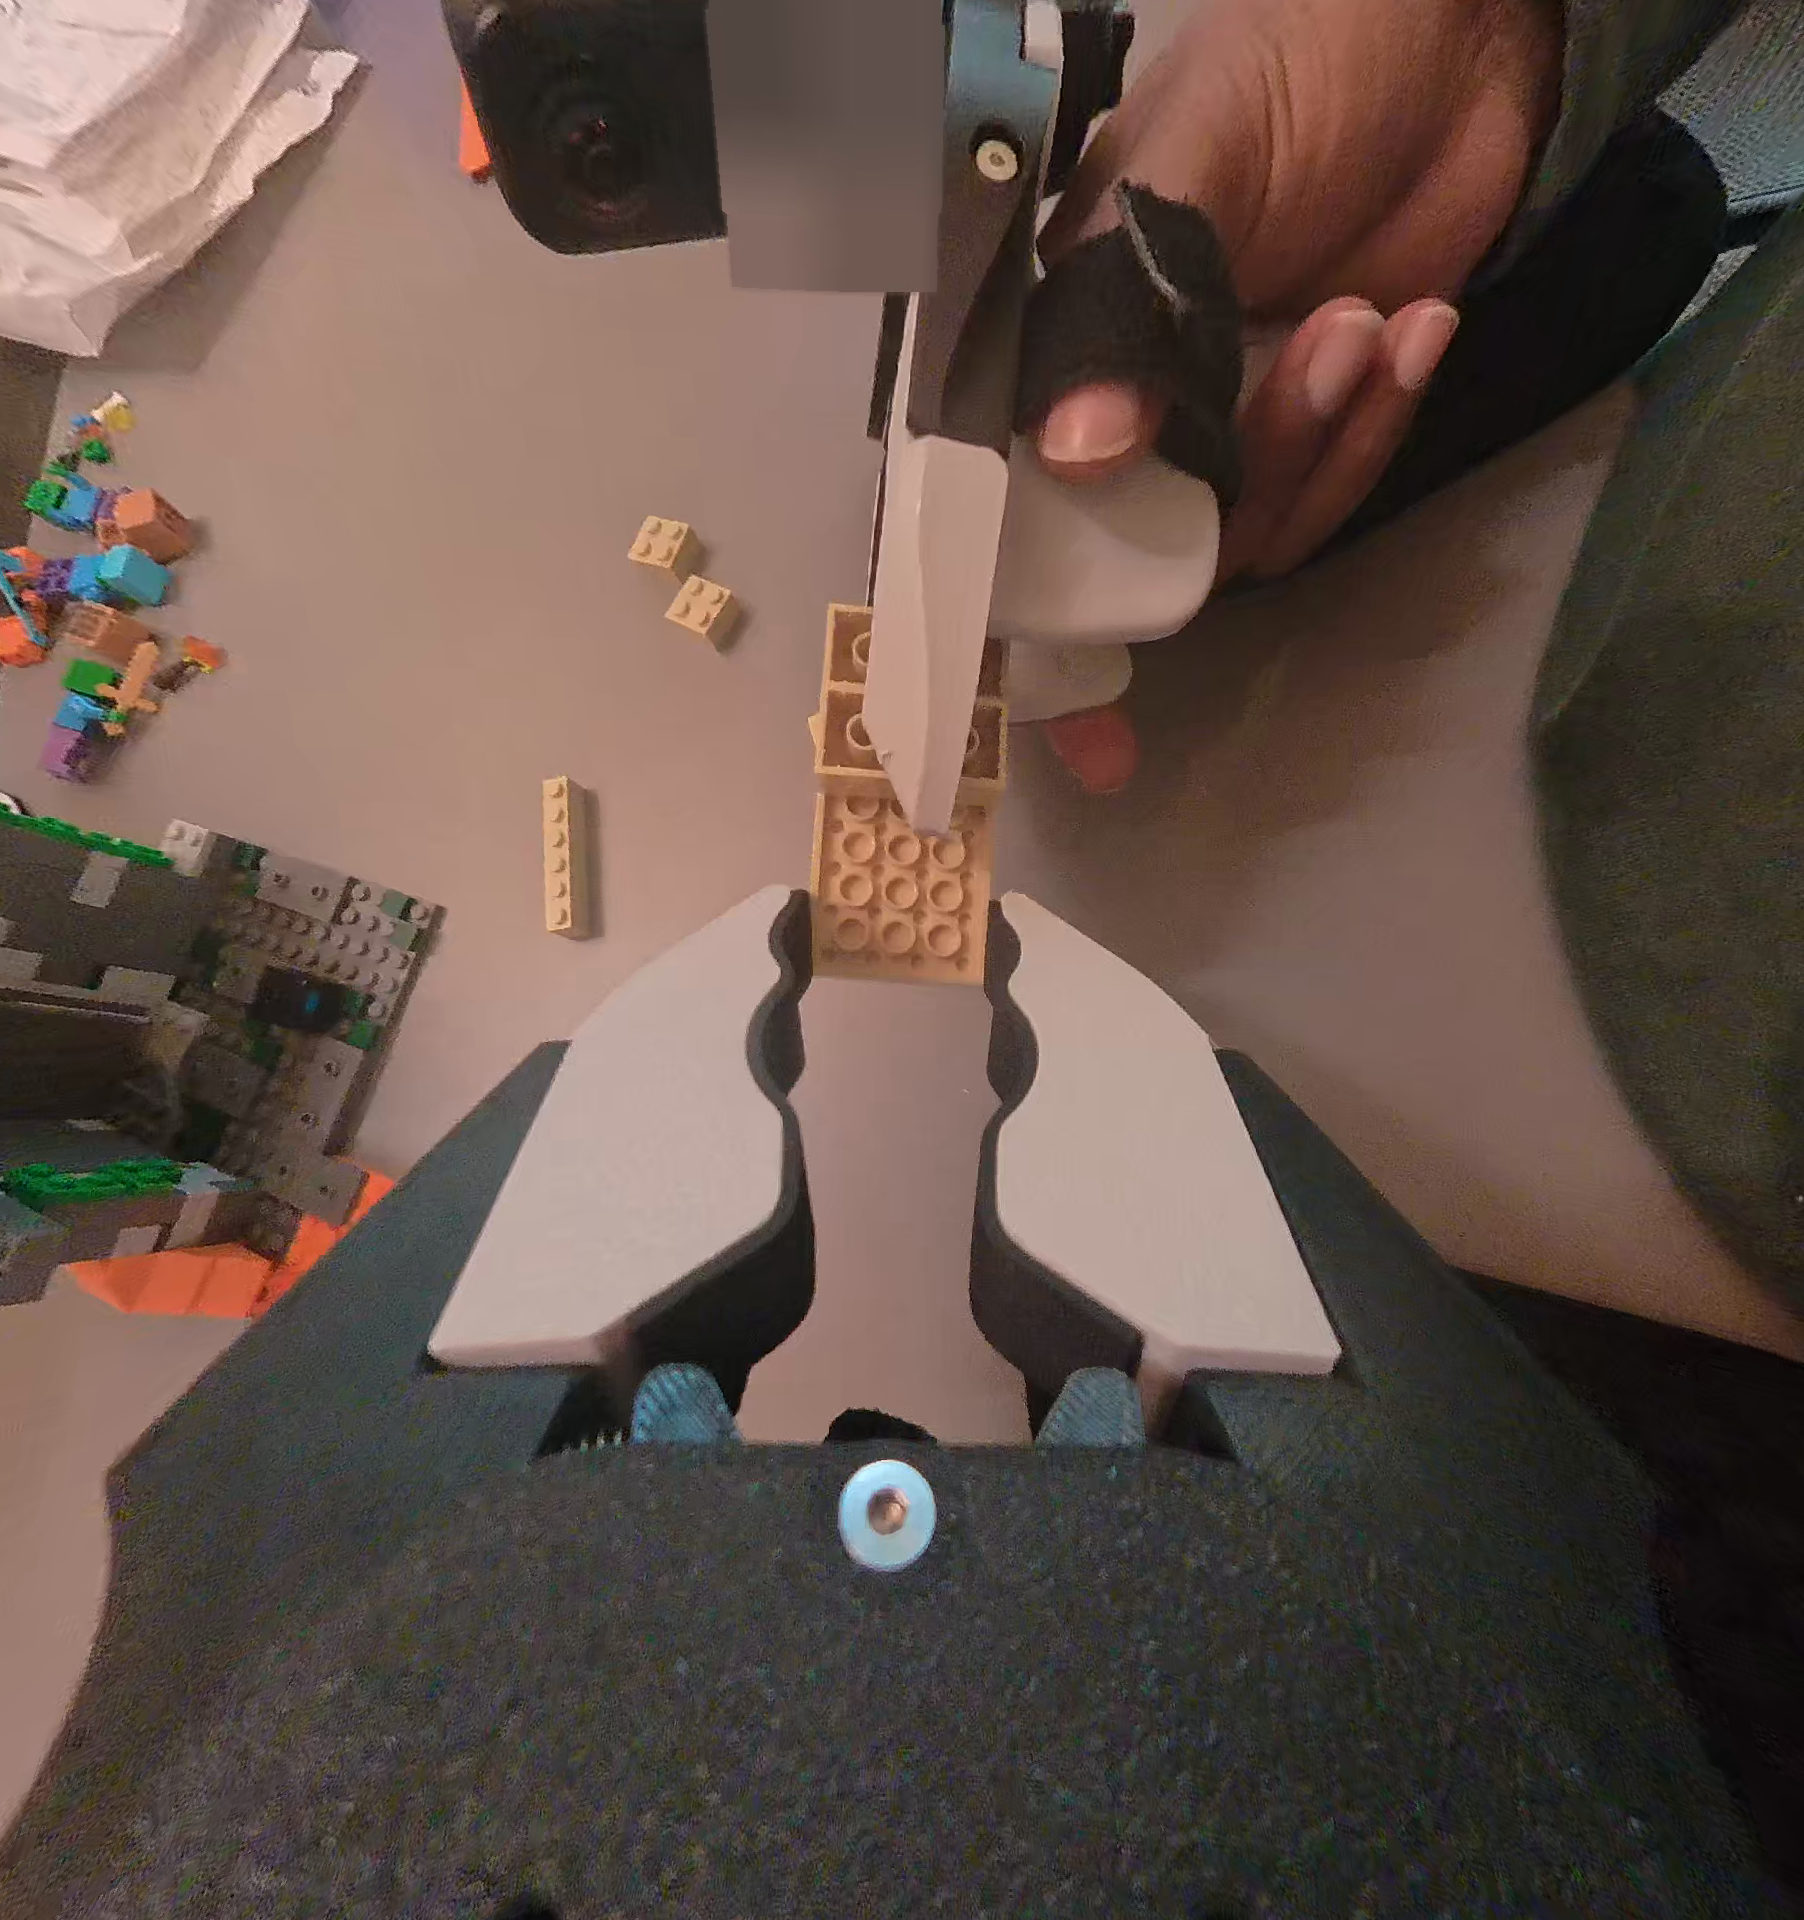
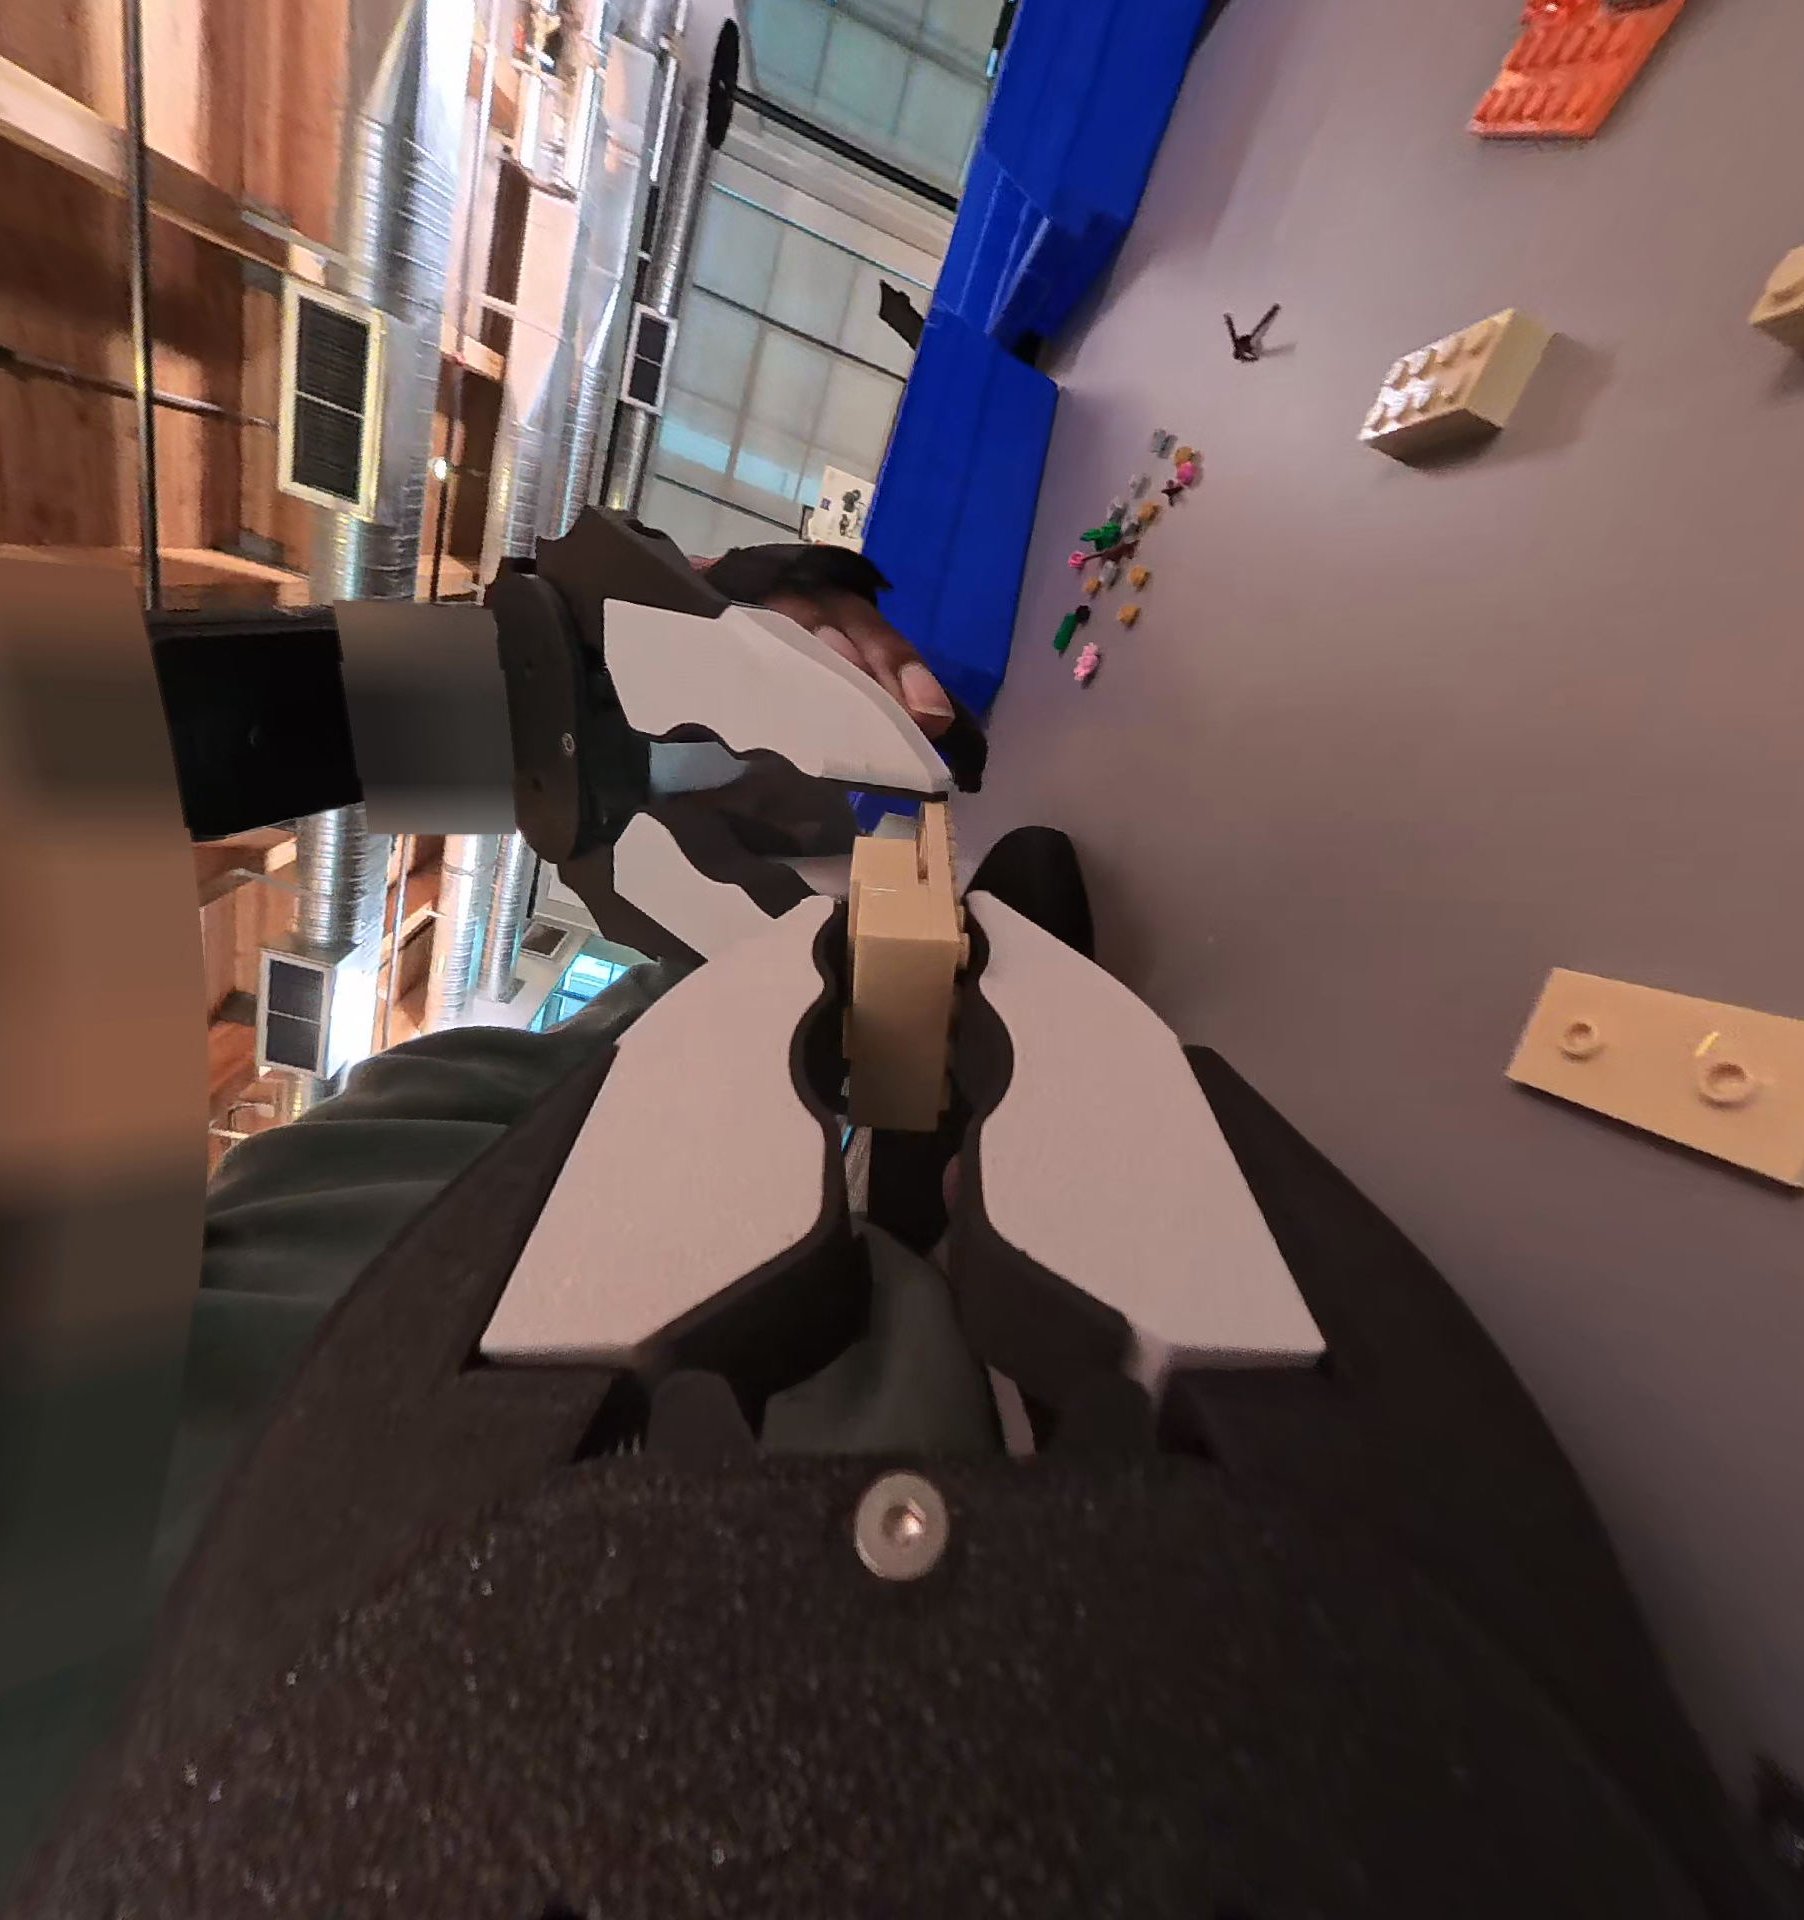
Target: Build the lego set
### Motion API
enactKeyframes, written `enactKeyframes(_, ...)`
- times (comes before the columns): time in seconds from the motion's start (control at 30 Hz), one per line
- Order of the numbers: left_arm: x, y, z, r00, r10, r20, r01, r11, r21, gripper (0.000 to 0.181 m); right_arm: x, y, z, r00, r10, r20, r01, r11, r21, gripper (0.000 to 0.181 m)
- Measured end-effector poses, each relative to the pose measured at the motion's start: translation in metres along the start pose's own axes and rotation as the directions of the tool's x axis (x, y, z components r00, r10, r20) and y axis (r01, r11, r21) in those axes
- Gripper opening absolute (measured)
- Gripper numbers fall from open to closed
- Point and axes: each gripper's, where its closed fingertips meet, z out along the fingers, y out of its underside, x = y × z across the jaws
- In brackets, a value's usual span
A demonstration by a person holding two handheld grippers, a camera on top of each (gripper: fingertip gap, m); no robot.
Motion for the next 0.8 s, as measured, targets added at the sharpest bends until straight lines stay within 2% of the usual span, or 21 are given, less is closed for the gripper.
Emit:
enactKeyframes(0.17,0.003,-0.013,-0.007,0.998,0.051,0.043,-0.054,0.997,0.054,0.032,-0.014,0.001,-0.004,0.996,-0.061,0.069,0.061,0.998,-0.001,0.017)
enactKeyframes(0.23,0.005,-0.019,-0.010,0.999,0.029,0.043,-0.033,0.994,0.105,0.039,-0.025,0.004,-0.005,0.981,-0.173,0.088,0.175,0.984,-0.017,0.017)
enactKeyframes(0.3,0.011,-0.027,-0.014,1.000,-0.023,-0.016,0.026,0.980,0.196,0.045,-0.032,0.008,-0.004,0.954,-0.290,0.074,0.295,0.954,-0.058,0.017)
enactKeyframes(0.4,0.019,-0.039,-0.027,0.970,-0.146,-0.197,0.204,0.925,0.321,0.042,-0.036,0.015,-0.004,0.867,-0.493,0.069,0.498,0.857,-0.131,0.018)
enactKeyframes(0.5,0.013,-0.045,-0.034,0.947,-0.202,-0.249,0.285,0.886,0.366,0.038,-0.028,0.023,-0.004,0.684,-0.728,0.037,0.713,0.657,-0.245,0.017)
enactKeyframes(0.57,0.013,-0.044,-0.030,0.955,-0.191,-0.226,0.261,0.904,0.340,0.035,-0.026,0.026,-0.002,0.596,-0.802,0.041,0.777,0.563,-0.280,0.017)
enactKeyframes(0.67,0.020,-0.039,-0.020,0.970,-0.138,-0.199,0.188,0.946,0.263,0.028,-0.023,0.025,0.000,0.507,-0.861,0.035,0.826,0.474,-0.305,0.017)
enactKeyframes(0.8,0.025,-0.039,-0.017,0.976,-0.110,-0.186,0.152,0.962,0.225,0.016,-0.020,0.022,-0.001,0.400,-0.916,0.019,0.869,0.373,-0.324,0.017)
